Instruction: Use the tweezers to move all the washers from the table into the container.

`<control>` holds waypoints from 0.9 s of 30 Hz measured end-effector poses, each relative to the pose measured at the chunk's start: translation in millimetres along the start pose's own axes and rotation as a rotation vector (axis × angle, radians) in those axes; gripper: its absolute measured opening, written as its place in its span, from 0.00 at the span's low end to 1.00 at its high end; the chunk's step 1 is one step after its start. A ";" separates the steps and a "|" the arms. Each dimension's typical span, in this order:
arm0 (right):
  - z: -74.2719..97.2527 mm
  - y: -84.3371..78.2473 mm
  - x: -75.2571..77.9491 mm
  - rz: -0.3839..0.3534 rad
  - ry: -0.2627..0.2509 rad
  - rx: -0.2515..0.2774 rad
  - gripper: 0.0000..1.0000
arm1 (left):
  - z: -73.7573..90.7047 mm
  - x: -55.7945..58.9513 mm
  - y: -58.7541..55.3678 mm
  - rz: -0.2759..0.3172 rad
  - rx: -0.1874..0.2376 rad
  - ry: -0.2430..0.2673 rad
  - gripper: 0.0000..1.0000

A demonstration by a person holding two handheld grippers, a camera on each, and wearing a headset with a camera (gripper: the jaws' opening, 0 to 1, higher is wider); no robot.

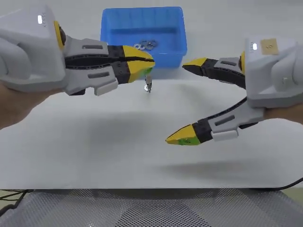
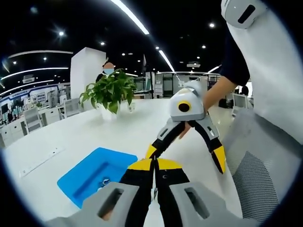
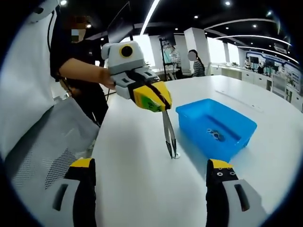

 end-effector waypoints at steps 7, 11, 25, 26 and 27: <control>-17.1 12.7 8.9 0.022 0.055 0.002 0.75 | -0.5 1.3 0.2 0.013 -0.036 -0.057 0.05; -23.5 13.6 14.2 0.041 0.052 -0.014 0.62 | 2.1 0.7 -1.2 0.031 -0.040 -0.062 0.05; -40.6 18.1 25.0 0.099 0.051 -0.021 0.26 | 1.2 0.6 -4.5 0.046 -0.061 -0.067 0.05; -41.9 16.9 24.9 0.106 0.055 -0.027 0.25 | 1.0 0.4 -4.8 0.046 -0.063 -0.068 0.05; -43.0 15.8 24.6 0.112 0.059 -0.035 0.23 | 0.9 0.2 -5.0 0.046 -0.064 -0.068 0.05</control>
Point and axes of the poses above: the centre of the closed fingertips' face, and the gripper's own axes: z roughly backward along the fingers, x roughly to its right, y roughly out of its top, the point moved 5 cm from there along z, roughly backward along the fingers, and after that the axes turned 1 degree about y, right-handed, at the moved point
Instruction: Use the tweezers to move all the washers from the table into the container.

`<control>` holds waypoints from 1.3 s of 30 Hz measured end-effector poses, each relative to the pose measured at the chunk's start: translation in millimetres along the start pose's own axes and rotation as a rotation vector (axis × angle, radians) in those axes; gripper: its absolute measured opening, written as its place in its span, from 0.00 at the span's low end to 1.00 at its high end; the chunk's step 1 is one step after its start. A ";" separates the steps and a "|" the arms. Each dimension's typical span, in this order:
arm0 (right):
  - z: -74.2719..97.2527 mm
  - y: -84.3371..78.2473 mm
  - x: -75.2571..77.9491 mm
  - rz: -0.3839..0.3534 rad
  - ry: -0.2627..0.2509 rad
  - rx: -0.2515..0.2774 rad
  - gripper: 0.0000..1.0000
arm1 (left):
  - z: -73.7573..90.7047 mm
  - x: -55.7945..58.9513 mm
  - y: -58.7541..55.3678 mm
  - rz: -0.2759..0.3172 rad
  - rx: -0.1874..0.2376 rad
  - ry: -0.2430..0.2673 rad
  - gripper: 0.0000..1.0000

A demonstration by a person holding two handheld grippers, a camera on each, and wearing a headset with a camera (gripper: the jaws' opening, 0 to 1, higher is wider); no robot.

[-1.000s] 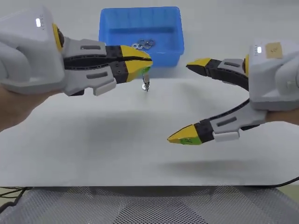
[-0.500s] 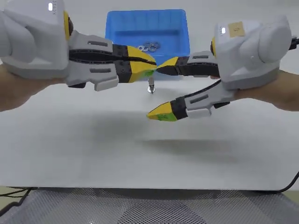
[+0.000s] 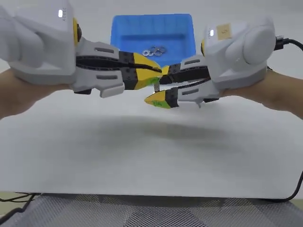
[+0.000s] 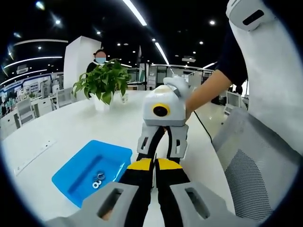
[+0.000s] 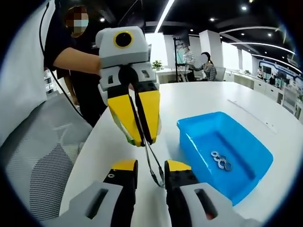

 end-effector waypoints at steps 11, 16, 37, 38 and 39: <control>-1.2 -5.2 3.7 0.128 -0.015 -0.060 0.12 | -1.8 0.0 -2.1 -0.007 -0.015 -0.004 0.05; -1.0 -5.2 4.0 0.180 -0.021 -0.061 0.10 | -2.9 -1.8 -2.3 -0.011 -0.018 0.002 0.05; -1.5 -4.5 1.9 0.171 -0.040 -0.037 0.09 | -5.7 9.9 5.8 0.021 -0.034 0.043 0.25; -1.1 -3.5 2.1 0.167 -0.042 -0.033 0.09 | -5.6 10.4 5.6 0.028 -0.037 0.045 0.26; -0.6 -2.4 2.0 0.161 -0.043 -0.031 0.09 | -5.3 11.5 5.7 0.035 -0.038 0.046 0.27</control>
Point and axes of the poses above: the centre of the closed fingertips' face, and the gripper's own axes: z roughly backward along the fingers, x roughly to its right, y roughly out of its top, the point moved 5 cm from there along z, roughly backward along the fingers, and after that the axes turned 1 degree about y, right-handed, at the moved point
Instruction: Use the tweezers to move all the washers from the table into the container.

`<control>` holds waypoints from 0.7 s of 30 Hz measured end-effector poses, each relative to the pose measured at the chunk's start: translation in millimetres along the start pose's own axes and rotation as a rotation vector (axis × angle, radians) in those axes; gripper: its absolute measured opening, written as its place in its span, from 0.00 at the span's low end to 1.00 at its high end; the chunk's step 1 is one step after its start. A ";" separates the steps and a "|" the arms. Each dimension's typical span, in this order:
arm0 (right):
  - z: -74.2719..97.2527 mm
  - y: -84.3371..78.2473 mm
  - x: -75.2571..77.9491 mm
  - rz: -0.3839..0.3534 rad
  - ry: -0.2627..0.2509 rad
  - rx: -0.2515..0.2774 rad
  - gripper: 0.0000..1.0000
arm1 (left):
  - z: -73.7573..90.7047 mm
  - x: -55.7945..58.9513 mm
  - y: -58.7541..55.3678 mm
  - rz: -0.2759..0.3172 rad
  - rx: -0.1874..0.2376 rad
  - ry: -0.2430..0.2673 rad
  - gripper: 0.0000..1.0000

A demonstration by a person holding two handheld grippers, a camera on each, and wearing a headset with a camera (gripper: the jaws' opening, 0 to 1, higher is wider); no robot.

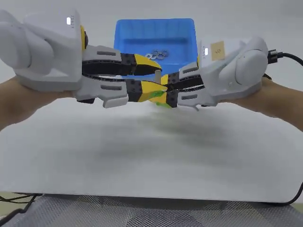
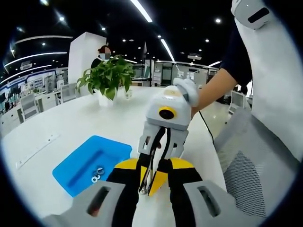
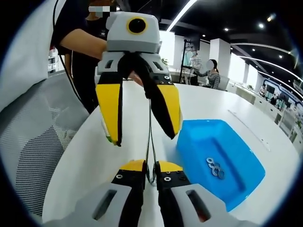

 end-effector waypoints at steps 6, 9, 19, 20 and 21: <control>6.9 8.4 1.8 -0.002 -0.008 0.007 0.09 | 11.6 6.2 6.7 0.035 0.052 0.031 0.36; 9.0 11.7 3.2 -0.006 -0.015 0.011 0.09 | 19.6 6.6 3.3 0.053 0.052 0.057 0.44; 18.8 31.6 -1.7 -0.006 -0.043 0.026 0.09 | 53.6 5.8 -11.1 0.110 0.048 0.126 0.63; 20.2 34.8 -2.5 -0.002 -0.042 0.026 0.09 | 55.5 6.4 -11.2 0.114 0.051 0.127 0.64; 21.4 37.2 -2.8 0.002 -0.042 0.027 0.09 | 57.4 7.2 -11.0 0.120 0.056 0.130 0.65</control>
Point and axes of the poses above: the centre of the closed fingertips' face, and the gripper's own axes: z roughly backward along the fingers, x roughly to its right, y roughly out of its top, the point moved 5 cm from there along z, roughly backward along the fingers, and after that the axes turned 1 degree about y, right-handed, at the moved point
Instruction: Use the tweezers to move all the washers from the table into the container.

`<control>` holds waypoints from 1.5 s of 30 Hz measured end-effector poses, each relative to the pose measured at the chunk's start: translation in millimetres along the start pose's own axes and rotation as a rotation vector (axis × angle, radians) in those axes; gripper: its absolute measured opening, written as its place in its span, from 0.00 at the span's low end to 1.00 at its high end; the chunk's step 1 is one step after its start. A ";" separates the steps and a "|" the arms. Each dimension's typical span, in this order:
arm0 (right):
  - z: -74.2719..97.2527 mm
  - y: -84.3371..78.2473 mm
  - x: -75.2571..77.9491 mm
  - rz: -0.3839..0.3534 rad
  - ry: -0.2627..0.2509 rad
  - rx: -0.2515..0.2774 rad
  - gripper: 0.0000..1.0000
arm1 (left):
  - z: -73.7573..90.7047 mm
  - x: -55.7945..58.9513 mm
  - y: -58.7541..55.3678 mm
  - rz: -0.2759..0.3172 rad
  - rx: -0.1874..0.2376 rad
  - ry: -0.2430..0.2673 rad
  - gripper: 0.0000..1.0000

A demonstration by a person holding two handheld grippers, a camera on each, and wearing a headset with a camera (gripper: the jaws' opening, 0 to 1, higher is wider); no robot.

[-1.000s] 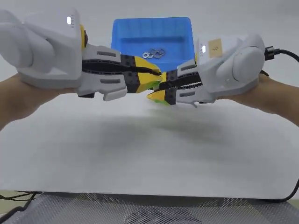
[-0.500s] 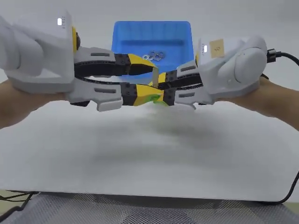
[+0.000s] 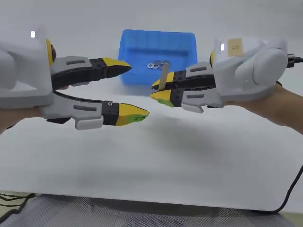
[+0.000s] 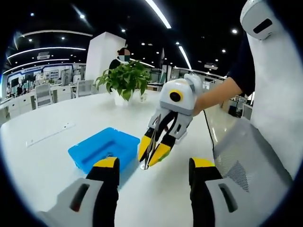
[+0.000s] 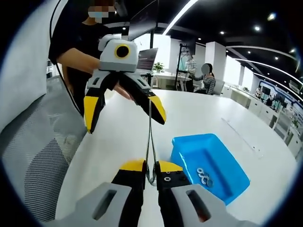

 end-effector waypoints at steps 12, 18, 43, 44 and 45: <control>18.5 35.4 11.9 0.086 -0.025 0.006 0.09 | 20.1 -4.4 -5.2 0.034 0.022 0.060 0.88; 24.0 46.6 25.1 0.121 -0.043 0.007 0.09 | 23.1 -3.6 -8.1 0.052 0.025 0.067 0.93; -26.8 -9.6 105.4 0.050 -0.107 -0.046 0.09 | 38.3 -11.8 -17.3 0.122 0.042 0.126 1.00; -28.6 -12.2 104.8 0.049 -0.104 -0.050 0.09 | 39.4 -12.8 -18.5 0.125 0.043 0.127 1.00; -31.0 -16.1 104.1 0.043 -0.100 -0.055 0.09 | 39.7 -13.4 -19.7 0.123 0.039 0.129 1.00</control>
Point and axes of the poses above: the centre of the closed fingertips' face, and the gripper's own axes: z roughly backward along the fingers, x roughly to its right, y roughly out of its top, the point moved 5 cm from there along z, roughly backward along the fingers, and after that the axes turned 1 degree about y, right-handed, at the moved point
